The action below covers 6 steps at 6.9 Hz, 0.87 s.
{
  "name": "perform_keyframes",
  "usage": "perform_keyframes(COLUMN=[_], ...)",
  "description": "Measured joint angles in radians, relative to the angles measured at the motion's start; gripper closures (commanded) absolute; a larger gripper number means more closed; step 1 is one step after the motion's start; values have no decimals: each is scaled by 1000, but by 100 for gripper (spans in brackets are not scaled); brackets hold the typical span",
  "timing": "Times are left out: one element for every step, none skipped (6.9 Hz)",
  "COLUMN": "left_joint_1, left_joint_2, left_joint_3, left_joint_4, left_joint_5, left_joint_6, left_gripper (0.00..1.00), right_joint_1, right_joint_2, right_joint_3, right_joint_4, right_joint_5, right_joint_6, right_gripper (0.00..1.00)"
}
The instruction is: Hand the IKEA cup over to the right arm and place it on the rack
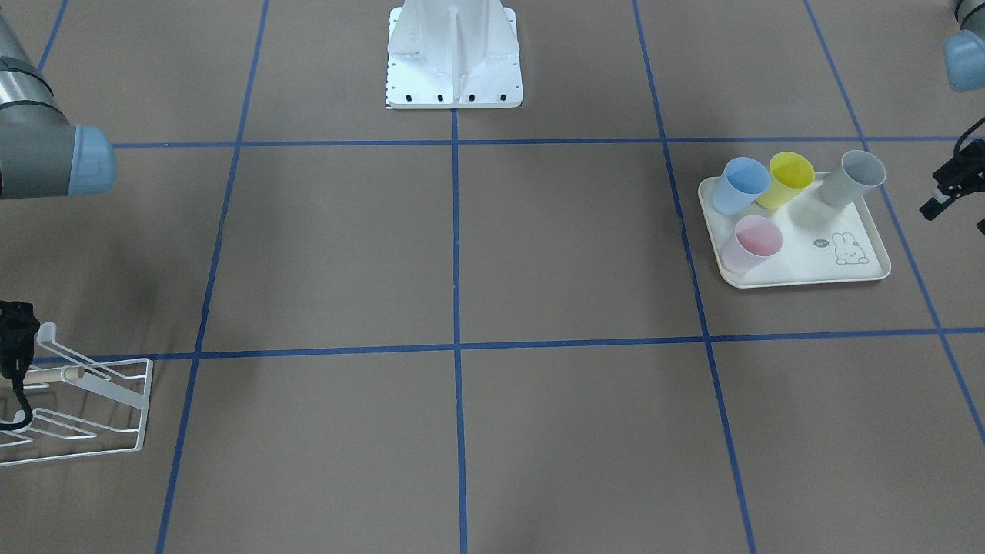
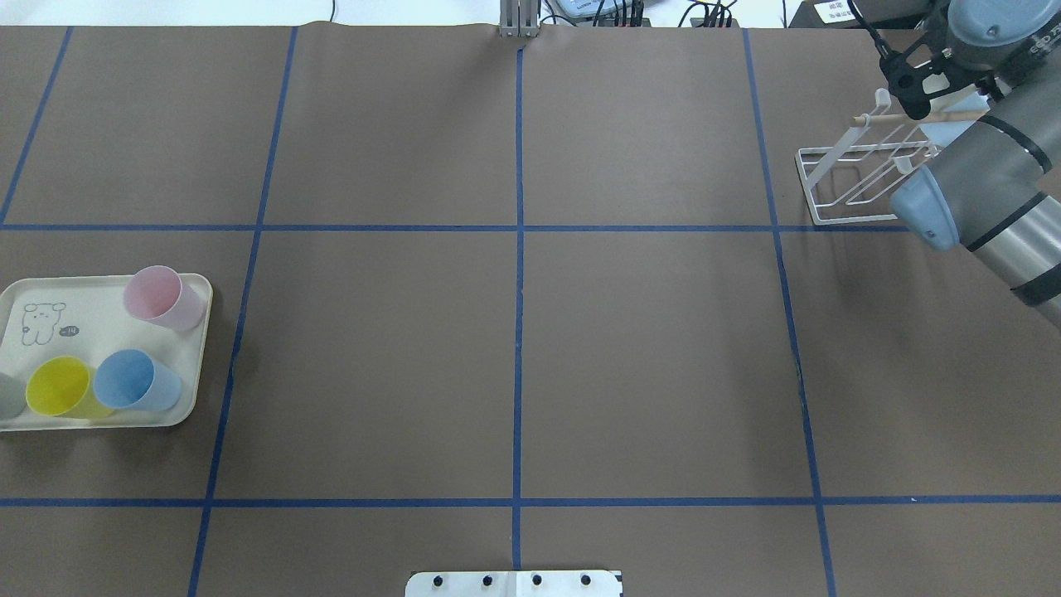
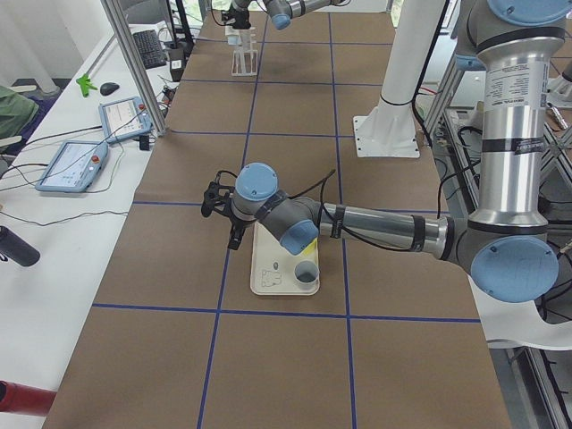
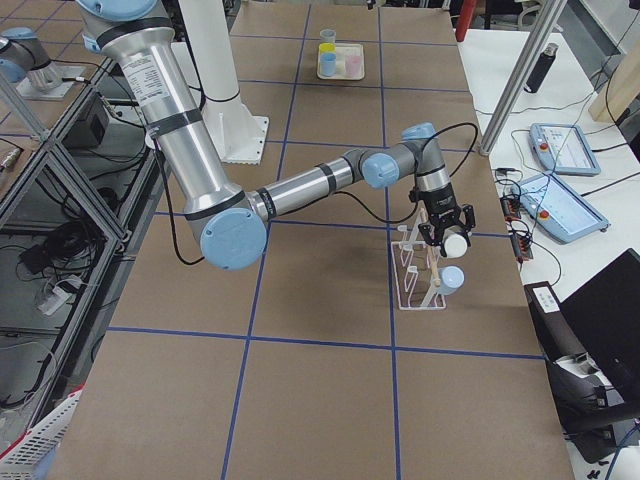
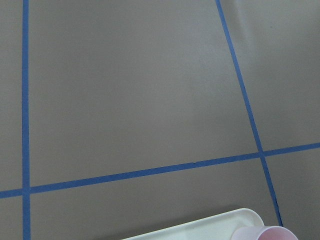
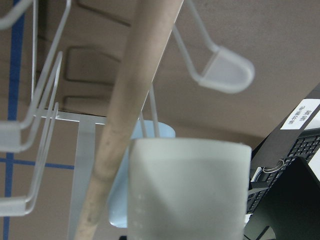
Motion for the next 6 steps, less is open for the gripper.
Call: perform_keyframes(left_joint_1=[1,1,1,1,1,2], left_joint_2=[-1,-1,-2,-3,-5,-6], left_joint_3=[1,3,5,6,7,7], left_joint_4=[0,0,0,0,1,1], left_joint_5=[0,0,0,1,1,1], left_joint_6=[0,0,0,0,0,0], left_gripper=[0,0,0,0,0,0], right_joint_1=[-2,-6,-16,-25,-29,-31], right_joint_2=[1,1,3,5,8,9], right_joint_3=[-1,-3,-8,-16,-21,-23], right_joint_4=[0,0,0,0,0,0], right_joint_5=[-2,-9,-23,-34,-39,-41], right_joint_6=[-1,-1,1,3,4,4], right_gripper=[46,37,31,24,12,5])
